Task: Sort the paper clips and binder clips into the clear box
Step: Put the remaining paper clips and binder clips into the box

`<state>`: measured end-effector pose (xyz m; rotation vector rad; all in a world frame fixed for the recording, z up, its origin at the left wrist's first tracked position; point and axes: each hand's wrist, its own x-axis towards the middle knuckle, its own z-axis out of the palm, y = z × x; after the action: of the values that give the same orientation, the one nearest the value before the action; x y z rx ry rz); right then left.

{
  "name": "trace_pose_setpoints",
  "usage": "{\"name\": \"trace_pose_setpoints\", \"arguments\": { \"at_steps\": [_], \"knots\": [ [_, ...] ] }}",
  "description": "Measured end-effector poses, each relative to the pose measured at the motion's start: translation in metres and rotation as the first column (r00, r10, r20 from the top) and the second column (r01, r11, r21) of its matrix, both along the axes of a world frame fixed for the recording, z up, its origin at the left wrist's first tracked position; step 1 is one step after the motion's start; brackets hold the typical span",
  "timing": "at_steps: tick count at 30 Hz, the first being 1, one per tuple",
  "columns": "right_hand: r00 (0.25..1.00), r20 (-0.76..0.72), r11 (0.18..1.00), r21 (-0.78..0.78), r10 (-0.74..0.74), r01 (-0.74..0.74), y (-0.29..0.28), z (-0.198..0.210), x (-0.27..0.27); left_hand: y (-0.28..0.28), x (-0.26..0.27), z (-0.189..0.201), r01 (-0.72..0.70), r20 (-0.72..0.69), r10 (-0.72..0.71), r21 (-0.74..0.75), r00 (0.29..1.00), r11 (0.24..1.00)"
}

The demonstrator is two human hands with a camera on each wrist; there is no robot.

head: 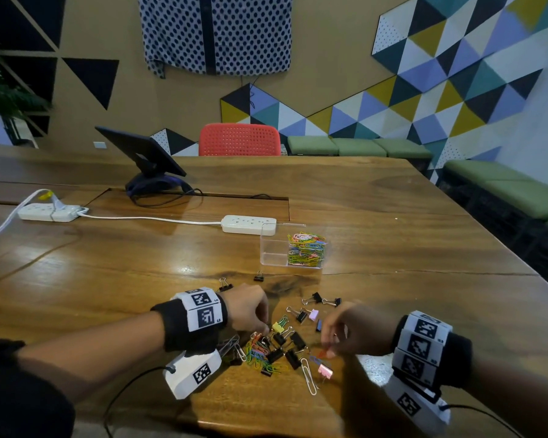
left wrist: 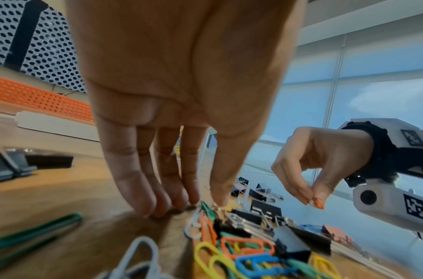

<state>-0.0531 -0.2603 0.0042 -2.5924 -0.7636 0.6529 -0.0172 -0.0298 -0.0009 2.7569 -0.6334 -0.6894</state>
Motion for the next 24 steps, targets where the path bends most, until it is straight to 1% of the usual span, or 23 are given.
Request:
{"name": "trace_pose_setpoints", "arguments": {
  "at_steps": [2, 4, 7, 9, 13, 16, 18, 21, 24],
  "knots": [
    [0.999, -0.025, 0.999, 0.034, 0.019, -0.018, 0.004, 0.001, 0.003, 0.003, -0.002, 0.005, 0.036, -0.066, -0.035, 0.016, 0.997, 0.999],
    [0.999, -0.022, 1.000, -0.005, 0.030, -0.030, 0.008, 0.000, 0.004, 0.006, -0.004, 0.009, 0.088, -0.121, -0.082, 0.049, 0.989, 0.995],
    [0.991, -0.108, 0.995, -0.040, 0.081, -0.086, 0.012, -0.001, 0.004, 0.009, -0.008, 0.012, 0.145, -0.154, -0.130, 0.091, 0.979, 0.985],
    [0.985, -0.154, 0.996, -0.039, 0.076, -0.083, 0.012, -0.001, 0.004, 0.009, -0.010, 0.011, 0.161, -0.169, -0.143, 0.096, 0.975, 0.982],
    [0.985, -0.163, 0.997, -0.043, 0.054, -0.062, 0.009, -0.003, 0.008, 0.008, -0.011, 0.001, 0.197, -0.095, -0.186, 0.128, 0.978, 0.972],
    [0.986, -0.163, 0.998, -0.045, 0.031, -0.039, 0.006, -0.005, 0.010, 0.007, -0.010, -0.006, 0.196, -0.039, -0.193, 0.108, 0.981, 0.975],
    [0.983, -0.184, 0.999, -0.033, -0.003, -0.003, 0.005, -0.004, 0.010, 0.009, -0.008, -0.007, 0.193, -0.026, -0.192, 0.072, 0.981, 0.979],
    [0.973, -0.225, 0.997, -0.062, -0.057, 0.045, 0.002, -0.003, 0.009, 0.012, -0.003, -0.007, 0.170, -0.039, -0.169, 0.029, 0.985, 0.985],
    [0.975, -0.204, 0.994, -0.081, -0.088, 0.072, 0.001, -0.002, 0.007, 0.012, -0.004, -0.008, 0.151, -0.048, -0.152, -0.009, 0.987, 0.988]
  ]
}}
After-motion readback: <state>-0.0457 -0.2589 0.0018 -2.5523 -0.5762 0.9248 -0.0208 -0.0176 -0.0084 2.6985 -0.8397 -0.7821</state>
